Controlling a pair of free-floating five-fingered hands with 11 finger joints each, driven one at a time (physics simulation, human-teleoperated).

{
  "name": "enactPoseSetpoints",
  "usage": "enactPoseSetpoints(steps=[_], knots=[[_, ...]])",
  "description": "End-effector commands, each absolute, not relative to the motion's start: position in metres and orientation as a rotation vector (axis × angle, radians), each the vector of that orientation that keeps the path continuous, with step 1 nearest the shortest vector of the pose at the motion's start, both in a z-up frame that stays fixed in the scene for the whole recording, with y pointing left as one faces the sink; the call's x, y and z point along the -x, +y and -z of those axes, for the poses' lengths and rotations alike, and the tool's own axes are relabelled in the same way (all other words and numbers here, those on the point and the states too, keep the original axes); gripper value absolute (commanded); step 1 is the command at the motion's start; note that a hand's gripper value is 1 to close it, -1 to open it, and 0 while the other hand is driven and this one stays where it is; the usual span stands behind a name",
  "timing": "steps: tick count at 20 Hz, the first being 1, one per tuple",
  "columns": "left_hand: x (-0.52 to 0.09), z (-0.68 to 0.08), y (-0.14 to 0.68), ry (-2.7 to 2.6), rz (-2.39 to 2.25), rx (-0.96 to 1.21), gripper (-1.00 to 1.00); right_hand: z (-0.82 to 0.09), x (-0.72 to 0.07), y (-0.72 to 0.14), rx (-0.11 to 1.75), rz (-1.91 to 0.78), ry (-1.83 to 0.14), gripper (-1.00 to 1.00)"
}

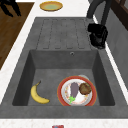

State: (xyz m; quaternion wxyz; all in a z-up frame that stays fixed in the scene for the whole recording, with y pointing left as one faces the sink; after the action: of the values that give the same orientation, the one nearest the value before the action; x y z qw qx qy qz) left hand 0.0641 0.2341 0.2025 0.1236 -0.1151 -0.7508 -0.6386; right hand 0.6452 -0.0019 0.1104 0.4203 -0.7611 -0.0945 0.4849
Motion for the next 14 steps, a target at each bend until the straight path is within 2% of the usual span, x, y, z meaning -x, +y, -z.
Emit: enactPoseSetpoints(steps=[1,14], knots=[[-0.0641,-0.2025,0.2341,-2.189,1.862,0.336,0.00,-0.1104,-0.6496,0.0290,1.910,-1.217,-0.246,1.00],[-0.0641,-0.2025,0.2341,-2.189,1.862,0.336,0.00,-0.1024,-0.6527,0.0331,1.984,-1.113,-0.207,1.00]])
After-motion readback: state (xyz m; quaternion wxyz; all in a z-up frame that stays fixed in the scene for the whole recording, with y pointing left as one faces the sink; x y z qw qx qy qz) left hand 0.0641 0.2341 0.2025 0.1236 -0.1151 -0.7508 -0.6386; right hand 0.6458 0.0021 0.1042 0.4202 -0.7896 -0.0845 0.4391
